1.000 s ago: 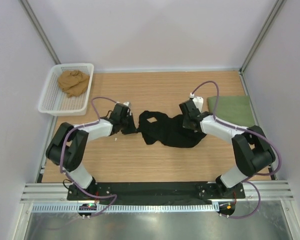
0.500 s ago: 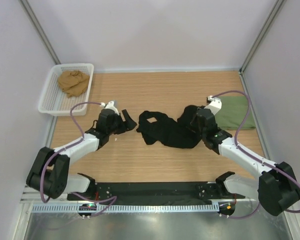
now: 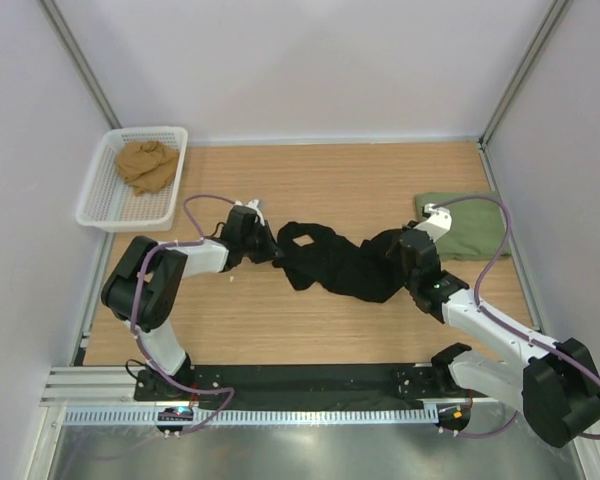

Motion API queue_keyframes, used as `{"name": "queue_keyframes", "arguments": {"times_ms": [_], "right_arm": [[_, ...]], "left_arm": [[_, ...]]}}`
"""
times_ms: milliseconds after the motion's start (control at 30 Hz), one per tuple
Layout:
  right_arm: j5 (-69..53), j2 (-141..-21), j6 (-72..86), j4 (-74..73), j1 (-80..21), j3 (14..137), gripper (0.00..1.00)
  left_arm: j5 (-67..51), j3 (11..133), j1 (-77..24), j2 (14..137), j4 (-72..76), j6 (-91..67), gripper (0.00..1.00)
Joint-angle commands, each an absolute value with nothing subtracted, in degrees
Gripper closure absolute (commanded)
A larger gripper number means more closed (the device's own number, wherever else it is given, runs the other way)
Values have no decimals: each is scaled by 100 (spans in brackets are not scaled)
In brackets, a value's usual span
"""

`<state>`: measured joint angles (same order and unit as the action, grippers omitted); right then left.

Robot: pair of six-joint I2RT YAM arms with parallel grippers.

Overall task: Fold and stack the tank tops
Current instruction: Flatten the tank top out

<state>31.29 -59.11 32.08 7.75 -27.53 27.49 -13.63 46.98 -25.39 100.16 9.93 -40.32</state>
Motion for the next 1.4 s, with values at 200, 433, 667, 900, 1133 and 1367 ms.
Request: {"name": "queue_keyframes", "arguments": {"times_ms": [200, 433, 667, 900, 1133, 1367], "right_arm": [[4148, -5336, 3629, 993, -2733, 2514, 99], [4957, -4975, 4104, 677, -2707, 2312, 99], [4615, -5388, 3964, 475, -2707, 2540, 78], [4131, -4817, 3595, 1204, -2707, 2066, 74], [4245, -4702, 3612, 1178, -2716, 2048, 74], [4306, -4764, 3621, 1134, -2707, 2092, 74]], "left_arm": [[-1555, 3860, -1638, 8922, 1528, -4525, 100], [-889, 2611, -546, 7431, 1759, -5080, 100], [-176, 2277, -684, 5908, 1388, -4711, 33], [211, 2740, -1791, 5870, 1249, -4035, 32], [-304, 4121, -2908, 7363, 563, -3902, 37], [-1379, 5325, -3146, 8990, 167, -4131, 55]]}}
